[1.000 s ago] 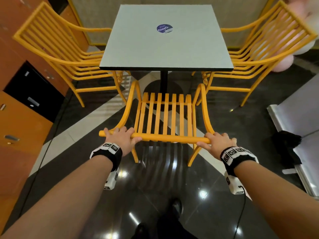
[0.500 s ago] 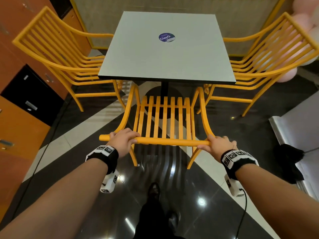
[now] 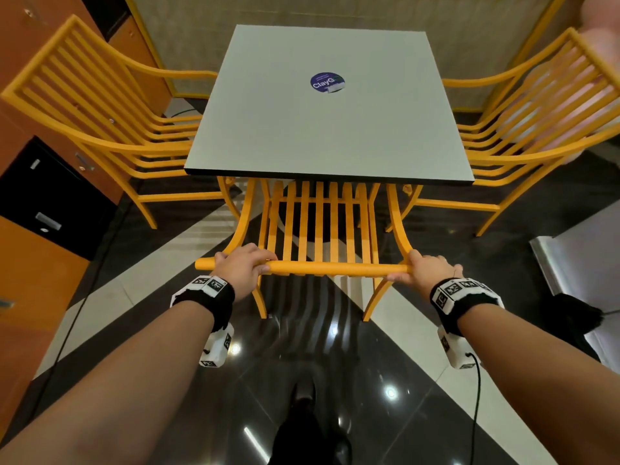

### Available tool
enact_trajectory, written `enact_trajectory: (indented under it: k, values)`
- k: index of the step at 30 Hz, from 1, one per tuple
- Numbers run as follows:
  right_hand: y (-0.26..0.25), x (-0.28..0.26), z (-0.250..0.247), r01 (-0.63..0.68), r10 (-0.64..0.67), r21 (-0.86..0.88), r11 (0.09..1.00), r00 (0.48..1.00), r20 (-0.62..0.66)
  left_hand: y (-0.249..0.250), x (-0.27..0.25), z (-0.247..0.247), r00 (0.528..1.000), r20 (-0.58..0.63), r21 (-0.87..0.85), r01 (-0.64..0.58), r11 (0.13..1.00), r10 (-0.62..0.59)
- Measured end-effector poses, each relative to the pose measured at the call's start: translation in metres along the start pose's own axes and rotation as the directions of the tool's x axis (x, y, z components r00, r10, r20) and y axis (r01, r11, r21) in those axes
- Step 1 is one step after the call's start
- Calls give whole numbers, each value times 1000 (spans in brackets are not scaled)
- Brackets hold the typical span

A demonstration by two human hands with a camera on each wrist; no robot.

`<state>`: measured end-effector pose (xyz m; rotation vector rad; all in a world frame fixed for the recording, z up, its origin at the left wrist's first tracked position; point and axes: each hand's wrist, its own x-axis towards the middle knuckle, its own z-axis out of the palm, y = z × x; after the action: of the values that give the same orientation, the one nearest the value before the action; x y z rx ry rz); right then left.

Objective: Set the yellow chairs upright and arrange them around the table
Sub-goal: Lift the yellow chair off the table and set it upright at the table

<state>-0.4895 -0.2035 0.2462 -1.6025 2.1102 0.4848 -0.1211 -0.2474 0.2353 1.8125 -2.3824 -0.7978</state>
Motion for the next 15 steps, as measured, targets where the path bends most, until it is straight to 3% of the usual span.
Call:
enact_trajectory:
  k: [7, 15]
  values:
    - [-9, 23, -12, -2, 2, -3, 1000, 1000, 1, -9, 33, -12, 1000, 4, -17, -21, 1000, 21]
    - [-3, 24, -12, 17, -18, -29, 999, 999, -26, -12, 36, -5, 998, -1, 85, -64, 994, 64]
